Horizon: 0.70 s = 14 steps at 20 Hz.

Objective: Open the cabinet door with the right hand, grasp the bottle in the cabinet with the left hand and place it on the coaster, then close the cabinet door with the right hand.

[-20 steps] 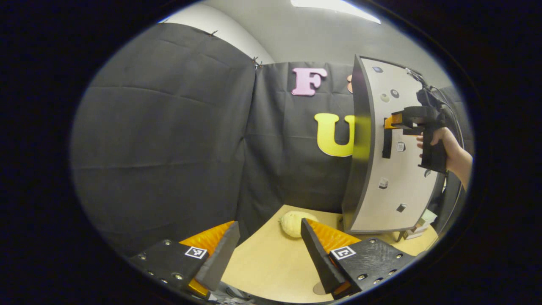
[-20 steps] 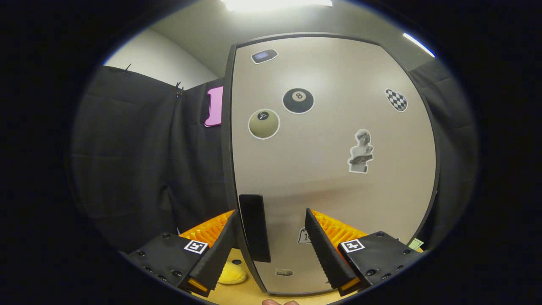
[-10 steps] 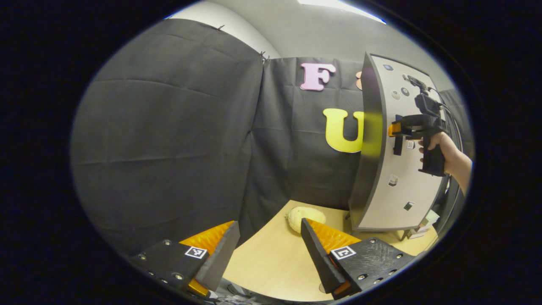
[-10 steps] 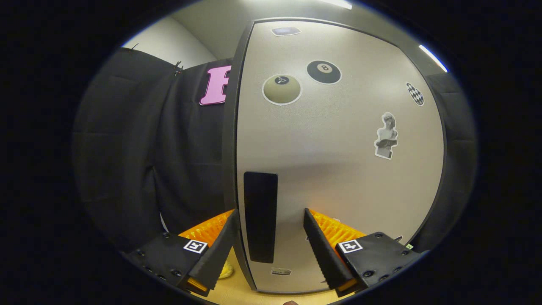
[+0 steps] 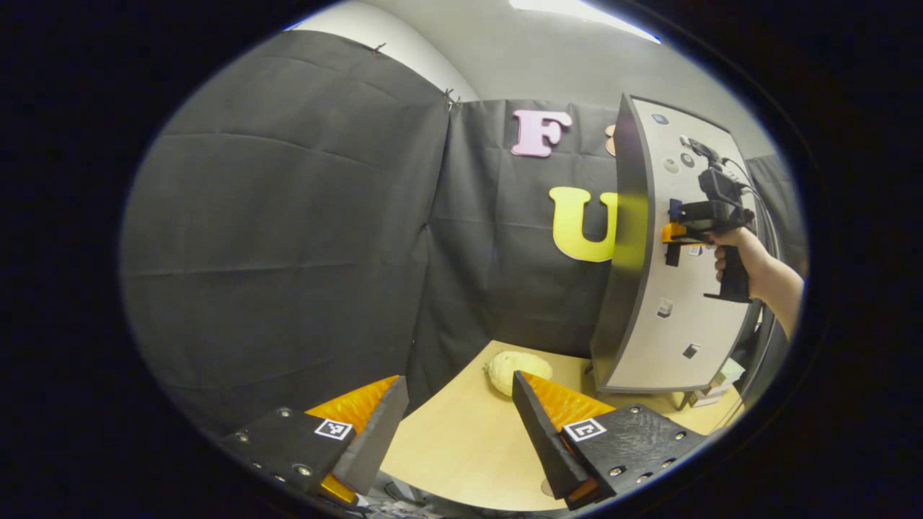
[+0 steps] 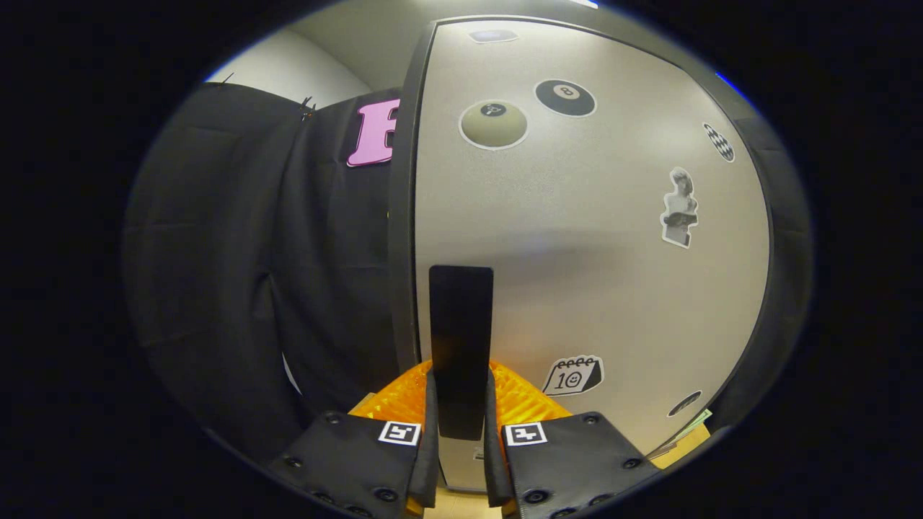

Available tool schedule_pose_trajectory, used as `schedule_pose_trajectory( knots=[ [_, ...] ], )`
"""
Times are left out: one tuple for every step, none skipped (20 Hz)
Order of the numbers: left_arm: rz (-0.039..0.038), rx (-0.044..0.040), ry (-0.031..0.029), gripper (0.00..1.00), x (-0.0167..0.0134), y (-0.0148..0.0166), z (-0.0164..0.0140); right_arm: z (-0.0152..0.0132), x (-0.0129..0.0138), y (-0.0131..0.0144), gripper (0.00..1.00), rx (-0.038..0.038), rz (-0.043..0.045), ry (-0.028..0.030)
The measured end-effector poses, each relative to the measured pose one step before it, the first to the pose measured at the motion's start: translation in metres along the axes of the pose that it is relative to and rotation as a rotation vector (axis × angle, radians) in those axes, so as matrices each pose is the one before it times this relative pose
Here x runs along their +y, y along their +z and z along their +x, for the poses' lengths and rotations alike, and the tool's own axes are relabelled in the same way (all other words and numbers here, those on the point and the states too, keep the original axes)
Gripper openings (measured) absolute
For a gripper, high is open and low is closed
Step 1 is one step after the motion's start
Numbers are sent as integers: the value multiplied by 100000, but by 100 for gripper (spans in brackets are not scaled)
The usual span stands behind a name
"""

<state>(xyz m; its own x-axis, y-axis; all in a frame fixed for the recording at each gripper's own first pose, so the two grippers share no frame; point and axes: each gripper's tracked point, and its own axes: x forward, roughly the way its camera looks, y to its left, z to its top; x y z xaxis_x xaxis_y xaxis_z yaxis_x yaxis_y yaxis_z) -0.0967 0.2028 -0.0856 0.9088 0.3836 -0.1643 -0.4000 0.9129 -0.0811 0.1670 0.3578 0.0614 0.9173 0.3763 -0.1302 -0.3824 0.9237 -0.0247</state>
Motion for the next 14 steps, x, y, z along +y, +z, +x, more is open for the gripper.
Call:
schedule_pose_trajectory(
  knots=[
    [-53,126,-247,90,-223,-134,-186,-17,-11,-36,24,107,1133,1232],
    [67,313,-204,87,-238,23,-248,-36,119,-85,24,-71,1410,1290],
    [-55,-575,-661,87,-230,179,-56,-49,65,30,13,278,-623,1476],
    [-369,-653,-842,87,-361,254,-81,-110,-56,20,13,445,-1723,1475],
    [-459,-41,-638,90,-290,68,93,-257,45,-135,13,516,-612,1201],
    [-328,259,-418,89,-347,-27,113,-275,45,-41,13,-17,-89,986],
    [-128,12,-377,87,-307,-61,-19,-377,114,-56,13,-143,-129,1046],
    [73,-216,-401,90,-281,103,-101,-614,184,120,13,-463,-673,1002],
    [299,-377,-246,90,-333,-34,-273,-764,500,28,13,-330,-1324,1304],
    [370,-178,-79,90,-262,-3,-180,-710,391,29,13,-85,-1566,1980],
    [260,8,-33,89,-252,-124,-384,-696,248,2,13,254,418,2499],
    [101,-11,-42,88,-227,-155,-344,-675,81,27,13,271,2536,2388],
    [55,-44,-120,88,-280,-156,-343,-555,-48,-102,13,259,2267,2012],
    [171,72,142,87,-227,-21,-373,-837,-105,259,13,0,-35,1260]
  ],
)
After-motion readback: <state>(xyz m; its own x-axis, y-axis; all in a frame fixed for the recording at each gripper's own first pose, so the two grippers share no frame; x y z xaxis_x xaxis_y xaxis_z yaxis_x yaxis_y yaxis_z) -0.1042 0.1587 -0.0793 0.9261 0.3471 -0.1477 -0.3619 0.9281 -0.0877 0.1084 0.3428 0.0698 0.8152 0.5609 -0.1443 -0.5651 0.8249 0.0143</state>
